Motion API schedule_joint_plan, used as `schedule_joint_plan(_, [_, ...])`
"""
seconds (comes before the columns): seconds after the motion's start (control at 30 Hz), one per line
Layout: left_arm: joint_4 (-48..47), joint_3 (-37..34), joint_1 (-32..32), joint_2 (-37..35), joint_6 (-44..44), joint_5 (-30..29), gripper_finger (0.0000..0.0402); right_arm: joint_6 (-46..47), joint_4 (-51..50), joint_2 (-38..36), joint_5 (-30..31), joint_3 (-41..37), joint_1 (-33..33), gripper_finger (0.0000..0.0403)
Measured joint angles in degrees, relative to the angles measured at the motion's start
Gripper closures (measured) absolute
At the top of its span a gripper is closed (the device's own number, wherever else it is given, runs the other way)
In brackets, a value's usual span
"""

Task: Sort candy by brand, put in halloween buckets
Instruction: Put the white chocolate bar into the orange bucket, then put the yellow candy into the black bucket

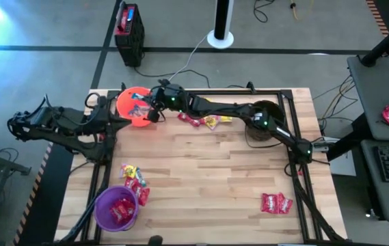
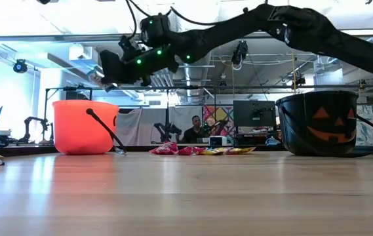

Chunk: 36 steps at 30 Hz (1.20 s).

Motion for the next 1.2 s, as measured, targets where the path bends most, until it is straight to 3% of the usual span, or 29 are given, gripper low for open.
schedule_joint_plan(0.17, [0.0, 0.0, 0.0, 0.2, 0.0, -1.1, 0.0402, -0.2, -0.6, 0.4, -0.3, -0.1, -0.2, 0.0375])
schedule_joint_plan(0.53, [0.0, 0.0, 0.0, 1.5, 0.1, -3.6, 0.0402, 0.9, -3.9, 0.8, -0.2, -0.7, -0.7, 0.027])
schedule_joint_plan(0.7, [-0.7, 0.0, 0.0, 2.5, -3.8, -2.7, 0.0402, -3.6, -14.0, -3.4, -0.3, -0.8, -0.8, 0.026])
schedule_joint_plan(0.87, [-3.9, 0.0, 0.0, 7.1, -12.1, 4.8, 0.0402, -8.0, -27.4, -13.3, -0.7, -2.3, -0.6, 0.0272])
schedule_joint_plan(1.03, [-8.3, 0.0, 0.0, 16.1, -21.2, 11.4, 0.0402, -7.0, -32.3, -24.0, -4.3, -15.4, -0.2, 0.0291])
schedule_joint_plan(1.2, [-16.0, 0.0, 0.0, 26.3, -28.3, 17.7, 0.0402, -2.5, -22.5, -38.1, -4.8, -35.4, 1.5, 0.0306])
